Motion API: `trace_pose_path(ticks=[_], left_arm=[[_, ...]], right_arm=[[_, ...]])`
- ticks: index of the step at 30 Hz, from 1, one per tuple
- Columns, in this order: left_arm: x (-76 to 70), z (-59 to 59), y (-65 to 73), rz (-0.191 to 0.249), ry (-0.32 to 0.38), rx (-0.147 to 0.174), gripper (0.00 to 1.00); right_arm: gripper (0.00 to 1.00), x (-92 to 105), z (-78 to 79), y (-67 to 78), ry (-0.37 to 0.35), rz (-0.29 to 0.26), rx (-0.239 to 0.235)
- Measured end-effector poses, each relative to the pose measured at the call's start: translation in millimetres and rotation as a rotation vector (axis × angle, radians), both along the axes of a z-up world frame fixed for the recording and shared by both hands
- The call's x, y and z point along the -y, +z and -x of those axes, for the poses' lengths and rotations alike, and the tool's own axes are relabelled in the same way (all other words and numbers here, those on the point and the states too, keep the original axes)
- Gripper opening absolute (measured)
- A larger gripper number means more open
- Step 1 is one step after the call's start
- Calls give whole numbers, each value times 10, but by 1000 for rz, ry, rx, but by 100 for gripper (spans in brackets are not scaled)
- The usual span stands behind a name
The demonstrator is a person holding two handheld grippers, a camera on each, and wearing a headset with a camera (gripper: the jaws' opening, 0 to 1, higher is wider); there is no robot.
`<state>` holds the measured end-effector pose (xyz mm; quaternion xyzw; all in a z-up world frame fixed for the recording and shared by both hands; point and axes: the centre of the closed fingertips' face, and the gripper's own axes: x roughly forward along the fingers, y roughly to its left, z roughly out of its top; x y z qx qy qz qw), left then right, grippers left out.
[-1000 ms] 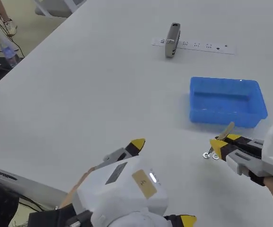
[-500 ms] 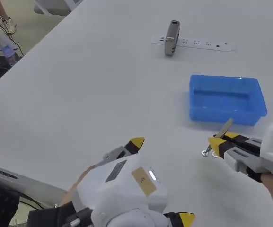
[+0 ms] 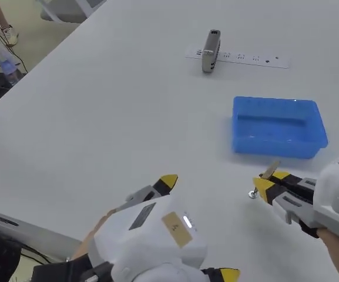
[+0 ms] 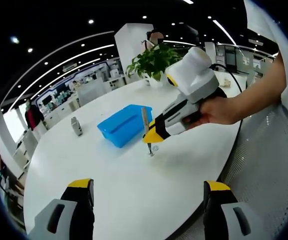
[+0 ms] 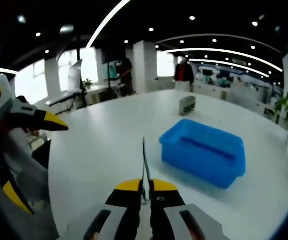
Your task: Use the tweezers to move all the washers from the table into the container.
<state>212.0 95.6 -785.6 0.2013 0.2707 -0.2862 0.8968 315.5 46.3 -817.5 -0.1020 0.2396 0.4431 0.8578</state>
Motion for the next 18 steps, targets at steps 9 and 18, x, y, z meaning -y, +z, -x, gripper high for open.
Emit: trace_pose_path(ticks=[9,18], left_arm=[[16,13,-7,-6,-11,-3,93],[4,9,-19,-24,-11,1,92]], right_arm=[[2,27,-99,-24,-21,-9,-102],[2,50,-230,291,-47,-80,-91]])
